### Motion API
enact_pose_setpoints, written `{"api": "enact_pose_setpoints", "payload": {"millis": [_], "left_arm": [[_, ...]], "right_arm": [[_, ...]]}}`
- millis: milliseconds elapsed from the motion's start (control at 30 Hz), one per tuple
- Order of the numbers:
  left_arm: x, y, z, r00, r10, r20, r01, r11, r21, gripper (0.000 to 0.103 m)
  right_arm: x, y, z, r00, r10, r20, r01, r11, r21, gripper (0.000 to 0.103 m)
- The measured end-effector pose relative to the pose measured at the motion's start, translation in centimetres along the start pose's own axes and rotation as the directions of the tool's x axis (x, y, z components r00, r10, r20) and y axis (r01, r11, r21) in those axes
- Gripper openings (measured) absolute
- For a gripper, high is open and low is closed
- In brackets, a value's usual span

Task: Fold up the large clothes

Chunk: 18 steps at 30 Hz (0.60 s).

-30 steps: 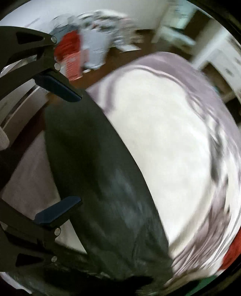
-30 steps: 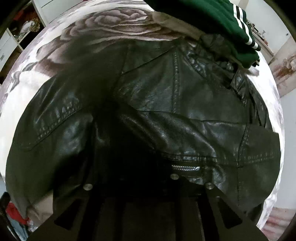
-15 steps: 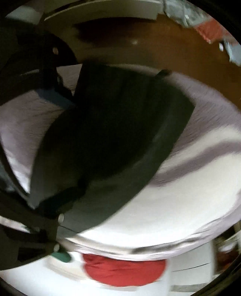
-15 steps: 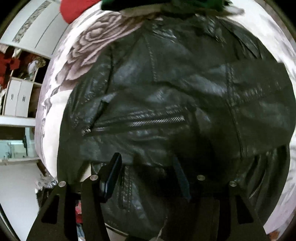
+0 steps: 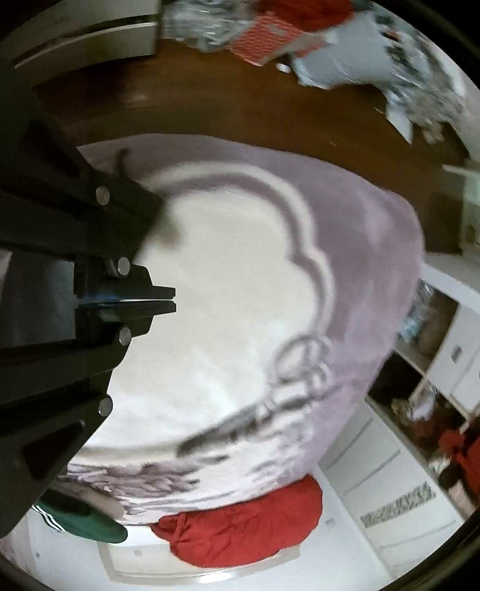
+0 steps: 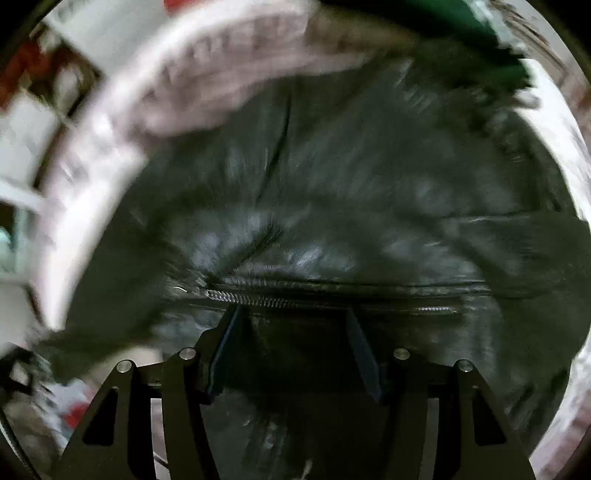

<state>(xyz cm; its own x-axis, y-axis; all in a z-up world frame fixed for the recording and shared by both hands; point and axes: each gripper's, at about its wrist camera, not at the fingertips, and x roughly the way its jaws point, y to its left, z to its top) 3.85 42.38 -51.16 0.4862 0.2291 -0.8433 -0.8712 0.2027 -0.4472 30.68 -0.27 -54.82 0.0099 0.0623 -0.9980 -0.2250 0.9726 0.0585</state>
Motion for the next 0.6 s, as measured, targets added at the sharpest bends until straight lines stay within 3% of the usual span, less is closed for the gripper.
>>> {"api": "enact_pose_setpoints", "payload": {"millis": [67,100,167,233,300,367,433,533,600], "left_arm": [[0.2,-1.1,0.2,0.998,-0.014,-0.065,0.017,0.999,0.040,0.000],[0.6,-1.0,-0.4,0.989,-0.062,-0.138,0.064,0.998,0.013,0.000],[0.7,-0.4,-2.6,0.959,-0.141,-0.246,0.140,0.990,-0.022,0.003],[0.9,0.2,-5.8,0.933,-0.177,-0.314,0.174,0.984,-0.037,0.004],[1.4,1.4,-8.7,0.917,-0.197,-0.348,0.176,0.980,-0.093,0.016],[2.5,2.6,-11.3,0.892,-0.253,-0.375,0.189,0.962,-0.198,0.053],[3.6,3.1,-13.3,0.880,-0.289,-0.376,0.200,0.945,-0.257,0.066],[5.8,3.2,-15.4,0.866,-0.301,-0.399,0.183,0.934,-0.307,0.067],[6.2,3.2,-15.7,0.874,-0.297,-0.385,0.180,0.933,-0.312,0.067]], "right_arm": [[-0.2,0.3,0.4,1.000,-0.020,0.004,0.020,1.000,0.018,0.060],[-0.8,0.2,0.4,1.000,-0.011,0.010,0.010,1.000,0.025,0.060],[-2.0,-0.6,0.0,0.998,0.048,0.031,-0.049,0.998,0.045,0.060],[-2.8,-1.7,-0.5,0.996,0.082,0.041,-0.084,0.994,0.065,0.060],[-3.3,-3.5,-1.2,0.991,0.127,0.040,-0.130,0.987,0.092,0.061],[-3.4,-4.9,-1.6,0.990,0.135,0.029,-0.137,0.985,0.107,0.061],[-3.3,-6.1,-2.0,0.991,0.130,0.020,-0.132,0.985,0.115,0.061],[-2.8,-7.8,-2.5,0.992,0.125,0.012,-0.125,0.985,0.119,0.061],[-2.9,-8.0,-2.7,0.992,0.126,0.016,-0.127,0.985,0.114,0.061]]}}
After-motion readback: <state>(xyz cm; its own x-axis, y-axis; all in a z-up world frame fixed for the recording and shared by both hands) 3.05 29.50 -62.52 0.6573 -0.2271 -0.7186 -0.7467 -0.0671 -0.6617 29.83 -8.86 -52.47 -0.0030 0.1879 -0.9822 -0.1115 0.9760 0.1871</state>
